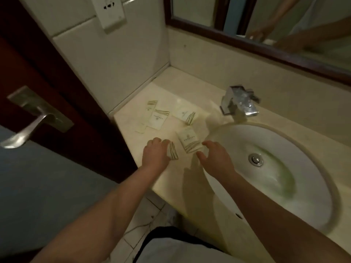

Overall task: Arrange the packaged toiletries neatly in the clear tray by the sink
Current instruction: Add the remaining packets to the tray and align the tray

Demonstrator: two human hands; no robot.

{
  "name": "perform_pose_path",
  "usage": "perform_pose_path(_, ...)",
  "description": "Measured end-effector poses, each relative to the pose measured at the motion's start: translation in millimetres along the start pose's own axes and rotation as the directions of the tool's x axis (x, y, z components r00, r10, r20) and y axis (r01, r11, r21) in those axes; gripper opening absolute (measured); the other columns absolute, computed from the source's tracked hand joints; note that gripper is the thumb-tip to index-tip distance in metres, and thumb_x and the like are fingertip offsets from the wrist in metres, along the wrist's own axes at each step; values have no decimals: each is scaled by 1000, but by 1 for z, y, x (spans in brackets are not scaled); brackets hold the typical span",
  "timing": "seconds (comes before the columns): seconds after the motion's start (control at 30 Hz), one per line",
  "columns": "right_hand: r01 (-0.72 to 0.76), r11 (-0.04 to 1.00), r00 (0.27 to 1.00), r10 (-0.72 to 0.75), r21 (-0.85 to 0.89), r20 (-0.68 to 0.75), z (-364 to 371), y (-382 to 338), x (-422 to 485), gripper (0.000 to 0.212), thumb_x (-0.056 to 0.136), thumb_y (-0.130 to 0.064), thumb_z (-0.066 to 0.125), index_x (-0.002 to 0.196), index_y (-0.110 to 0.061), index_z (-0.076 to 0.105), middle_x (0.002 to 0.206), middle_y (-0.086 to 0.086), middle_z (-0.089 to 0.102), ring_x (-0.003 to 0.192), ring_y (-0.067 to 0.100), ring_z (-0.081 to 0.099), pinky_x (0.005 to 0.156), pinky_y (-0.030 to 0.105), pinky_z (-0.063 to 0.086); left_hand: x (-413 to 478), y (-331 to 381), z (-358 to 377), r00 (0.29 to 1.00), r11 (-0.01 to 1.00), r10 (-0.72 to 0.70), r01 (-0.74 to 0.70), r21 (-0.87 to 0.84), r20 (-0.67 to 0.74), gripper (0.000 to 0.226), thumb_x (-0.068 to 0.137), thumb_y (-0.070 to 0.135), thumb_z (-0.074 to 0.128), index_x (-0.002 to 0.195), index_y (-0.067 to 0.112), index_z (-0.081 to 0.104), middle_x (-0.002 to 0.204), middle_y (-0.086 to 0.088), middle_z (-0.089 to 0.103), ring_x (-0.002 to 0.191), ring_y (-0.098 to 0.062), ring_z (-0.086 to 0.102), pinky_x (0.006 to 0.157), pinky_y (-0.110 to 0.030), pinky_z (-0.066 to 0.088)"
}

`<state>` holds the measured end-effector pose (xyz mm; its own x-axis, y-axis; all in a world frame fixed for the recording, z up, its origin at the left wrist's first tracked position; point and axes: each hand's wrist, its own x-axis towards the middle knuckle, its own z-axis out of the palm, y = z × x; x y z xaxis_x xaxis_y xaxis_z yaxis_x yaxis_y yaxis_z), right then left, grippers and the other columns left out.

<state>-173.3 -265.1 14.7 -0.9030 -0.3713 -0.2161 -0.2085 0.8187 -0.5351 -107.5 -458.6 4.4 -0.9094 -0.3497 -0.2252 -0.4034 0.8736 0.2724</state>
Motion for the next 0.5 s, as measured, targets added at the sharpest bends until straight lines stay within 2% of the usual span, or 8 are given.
perform_pose_path(0.07, -46, 999, 999, 46, 1, -17, 10, -17, 18, 49, 87, -41, 58, 130, -18, 54, 124, 11, 58, 115, 28, 54, 94, 38, 45, 11, -16, 0, 997, 998, -32, 29, 53, 66, 62, 78, 36, 67, 133, 21, 45, 125, -10, 46, 113, -29, 41, 88, -36, 42)
perform_pose_path(0.17, -120, 993, 991, 119, -18, -66, 20, -33, 39, 52, 84, -44, 60, 129, -17, 53, 121, 11, 58, 111, 29, 55, 89, 40, 48, 26, -28, -2, 992, 1000, -19, 17, 17, 128, 66, 71, 40, 72, 128, 22, 44, 116, -5, 54, 109, -29, 45, 86, -38, 40)
perform_pose_path(0.27, -138, 988, 987, 132, -65, -90, 30, -40, 51, 61, 79, -47, 66, 130, -16, 50, 121, 11, 56, 110, 30, 54, 87, 41, 47, 37, -35, -5, 975, 997, 47, -34, -66, 216, 45, 74, 34, 67, 114, 21, 50, 106, -2, 62, 102, -27, 57, 85, -37, 42)
perform_pose_path(0.33, -157, 983, 984, 147, -99, -104, 35, -44, 57, 64, 76, -47, 69, 129, -16, 49, 120, 10, 55, 109, 30, 53, 86, 42, 47, 44, -40, -10, 959, 975, 131, -79, -205, 252, 30, 81, 26, 64, 108, 16, 56, 105, -5, 64, 100, -27, 60, 84, -37, 47)
perform_pose_path(0.43, -193, 972, 979, 180, -137, -100, 39, -44, 62, 62, 73, -43, 72, 124, -15, 49, 116, 10, 55, 105, 30, 51, 83, 41, 47, 50, -43, -22, 951, 936, 184, -92, -340, 250, 27, 82, 18, 66, 108, 12, 63, 106, -8, 65, 98, -25, 60, 80, -33, 48)
perform_pose_path(0.5, -246, 967, 968, 241, -72, -75, 41, -41, 63, 58, 71, -41, 73, 117, -13, 51, 110, 9, 55, 103, 30, 52, 83, 42, 49, 55, -43, -29, 953, 929, 175, -77, -362, 247, 28, 78, 20, 72, 104, 14, 65, 101, -5, 65, 93, -21, 60, 75, -32, 47)
